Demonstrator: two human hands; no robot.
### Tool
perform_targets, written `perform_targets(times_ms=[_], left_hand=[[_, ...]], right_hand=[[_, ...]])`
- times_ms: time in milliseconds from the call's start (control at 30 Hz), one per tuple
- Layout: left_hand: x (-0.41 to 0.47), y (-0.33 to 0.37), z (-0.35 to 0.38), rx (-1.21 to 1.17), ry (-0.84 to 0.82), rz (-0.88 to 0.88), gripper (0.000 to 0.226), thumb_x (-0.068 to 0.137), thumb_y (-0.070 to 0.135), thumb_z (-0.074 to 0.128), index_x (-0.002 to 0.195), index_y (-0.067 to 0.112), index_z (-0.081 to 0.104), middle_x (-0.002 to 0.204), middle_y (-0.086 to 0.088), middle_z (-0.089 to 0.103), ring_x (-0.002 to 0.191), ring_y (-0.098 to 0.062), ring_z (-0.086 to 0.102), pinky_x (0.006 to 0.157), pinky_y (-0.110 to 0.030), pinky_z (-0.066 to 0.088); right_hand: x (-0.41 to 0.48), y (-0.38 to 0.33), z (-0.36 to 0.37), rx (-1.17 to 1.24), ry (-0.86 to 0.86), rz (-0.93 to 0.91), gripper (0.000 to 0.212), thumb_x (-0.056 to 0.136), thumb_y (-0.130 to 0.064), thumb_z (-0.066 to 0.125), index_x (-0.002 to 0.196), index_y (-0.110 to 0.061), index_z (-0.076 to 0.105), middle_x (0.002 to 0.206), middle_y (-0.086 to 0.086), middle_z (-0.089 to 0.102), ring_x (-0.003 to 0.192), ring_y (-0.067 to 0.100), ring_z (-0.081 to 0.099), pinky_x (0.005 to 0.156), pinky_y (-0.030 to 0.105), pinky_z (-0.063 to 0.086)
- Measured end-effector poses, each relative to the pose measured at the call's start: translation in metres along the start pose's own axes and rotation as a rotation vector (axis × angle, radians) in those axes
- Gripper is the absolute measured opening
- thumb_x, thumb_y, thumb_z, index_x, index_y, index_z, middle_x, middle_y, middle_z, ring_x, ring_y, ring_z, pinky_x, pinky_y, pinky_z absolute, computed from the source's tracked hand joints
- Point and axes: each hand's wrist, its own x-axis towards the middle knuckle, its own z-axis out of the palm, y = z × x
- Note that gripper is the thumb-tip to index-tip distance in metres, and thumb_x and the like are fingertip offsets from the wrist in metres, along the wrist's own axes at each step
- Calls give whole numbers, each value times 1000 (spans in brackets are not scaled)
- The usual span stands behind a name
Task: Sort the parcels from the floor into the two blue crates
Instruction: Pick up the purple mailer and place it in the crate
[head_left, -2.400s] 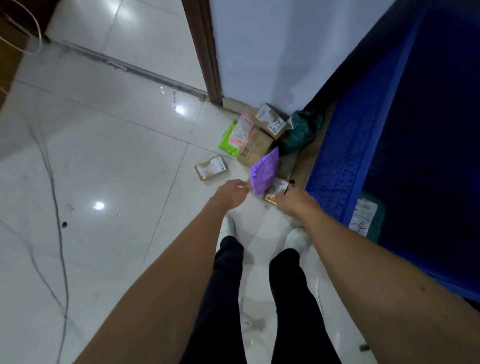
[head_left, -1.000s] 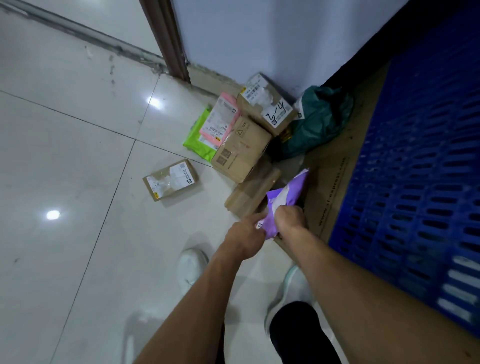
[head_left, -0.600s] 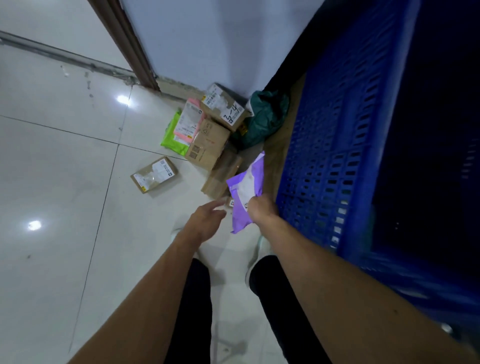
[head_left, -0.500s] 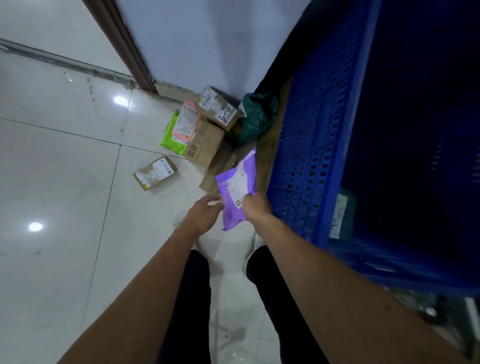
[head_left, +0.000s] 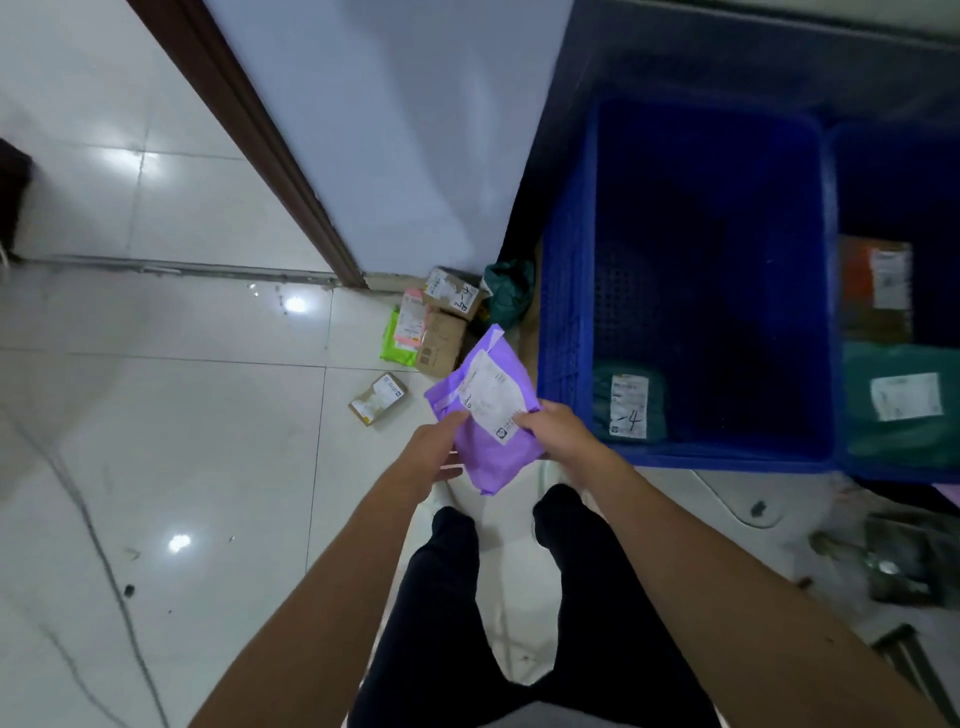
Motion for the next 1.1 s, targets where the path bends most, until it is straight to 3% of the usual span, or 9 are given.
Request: perform_targets(times_ms=[167,300,433,500,633,700,800,933,1100], left_hand=[[-37,22,1,-186,23,106,58,76,50,74,126,26,61,122,-3,68,107,-26,66,76,-36,58],[-52,48,15,-195,34,197,31,90,37,67,121,32,66,122,1,66,113,-23,62,74,-33,53],[-60,70,37,-203,85,269,15,95,24,61,109,26,66,113,-3,68,98,-21,62,83,-37,54],[-61,77,46,-213,98,285,21,95,22,59,115,21,64,113,-6,68,97,-23,63,84,-40,55],[-70,87,70,-257,56,338,19,98,22,54,114,21,65,105,-2,71,91,-21,66,61,-32,56],[-71,89,87,-283,59,351,23,101,23,52,121,17,63,103,-3,71,89,-22,66,69,-33,55],[-75,86,125,-305,66,359,23,103,20,51,122,14,62,109,-8,69,92,-22,63,76,-36,51],[-84,71,188,-368,28,314,24,104,13,45,124,12,60,105,-7,70,90,-21,64,83,-40,53],[-89,56,276,-444,-50,298,32,102,9,47,131,15,57,116,-7,72,98,-21,69,77,-37,59]], right_hand=[[-39,2,-23,139,-89,-11,22,94,-16,63,114,-9,69,110,12,74,97,27,71,78,35,59],[-56,0,-38,205,-64,-46,11,97,-13,60,104,-11,68,92,6,73,73,18,67,49,21,49],[-58,-3,-53,267,36,-110,17,92,-9,62,107,-7,70,104,12,75,90,29,70,74,34,53],[-60,-6,-65,295,106,-150,15,91,-6,62,104,-10,69,98,8,73,83,21,68,67,26,54],[-52,-2,-99,381,258,-210,13,87,-6,66,98,1,69,91,13,70,74,16,61,60,23,49],[-45,5,-123,405,285,-196,13,87,-5,65,96,3,69,90,20,69,75,18,59,64,28,48],[-36,15,-163,414,260,-179,7,87,-5,65,88,-9,71,94,13,71,80,22,63,76,40,54],[-20,32,-225,510,246,-138,16,85,-8,70,101,-7,70,98,10,71,86,24,65,69,32,53],[-14,59,-306,756,63,-26,41,76,-30,83,109,-9,74,104,11,76,102,31,71,95,48,55]])
